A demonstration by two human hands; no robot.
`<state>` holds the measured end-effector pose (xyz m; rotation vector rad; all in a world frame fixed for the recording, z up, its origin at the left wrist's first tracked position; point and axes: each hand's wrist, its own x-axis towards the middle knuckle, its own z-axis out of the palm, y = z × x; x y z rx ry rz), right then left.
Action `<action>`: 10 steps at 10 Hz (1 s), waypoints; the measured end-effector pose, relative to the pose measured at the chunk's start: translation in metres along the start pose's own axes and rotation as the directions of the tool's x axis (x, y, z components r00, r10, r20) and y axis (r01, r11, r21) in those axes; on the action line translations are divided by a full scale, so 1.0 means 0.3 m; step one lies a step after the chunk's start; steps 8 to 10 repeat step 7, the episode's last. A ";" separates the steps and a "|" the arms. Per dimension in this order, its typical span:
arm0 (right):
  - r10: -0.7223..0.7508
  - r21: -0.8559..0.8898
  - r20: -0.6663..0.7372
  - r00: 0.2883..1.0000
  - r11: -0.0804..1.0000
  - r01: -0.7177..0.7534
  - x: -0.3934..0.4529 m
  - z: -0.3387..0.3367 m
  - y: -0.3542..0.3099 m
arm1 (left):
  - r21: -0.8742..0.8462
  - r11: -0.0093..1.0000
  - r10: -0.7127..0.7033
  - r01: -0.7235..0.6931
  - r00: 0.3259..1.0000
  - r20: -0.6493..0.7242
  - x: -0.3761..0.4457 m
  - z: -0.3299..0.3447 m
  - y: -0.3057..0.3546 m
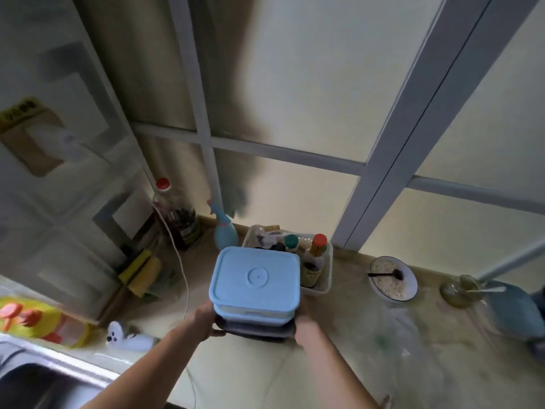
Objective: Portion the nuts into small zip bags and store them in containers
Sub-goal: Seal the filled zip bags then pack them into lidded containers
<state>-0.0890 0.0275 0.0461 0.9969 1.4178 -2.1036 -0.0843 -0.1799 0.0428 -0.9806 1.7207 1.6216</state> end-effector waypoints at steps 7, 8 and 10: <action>-0.027 0.024 -0.161 0.987 0.999 0.032 -0.071 0.076 -0.017 | -0.070 0.997 0.035 -0.041 0.996 -0.082 0.134 -0.098 0.091; -0.027 0.024 -0.161 0.987 0.999 0.032 -0.071 0.076 -0.017 | -0.070 0.997 0.035 -0.041 0.996 -0.082 0.134 -0.098 0.091; -0.027 0.024 -0.161 0.987 0.999 0.032 -0.071 0.076 -0.017 | -0.070 0.997 0.035 -0.041 0.996 -0.082 0.134 -0.098 0.091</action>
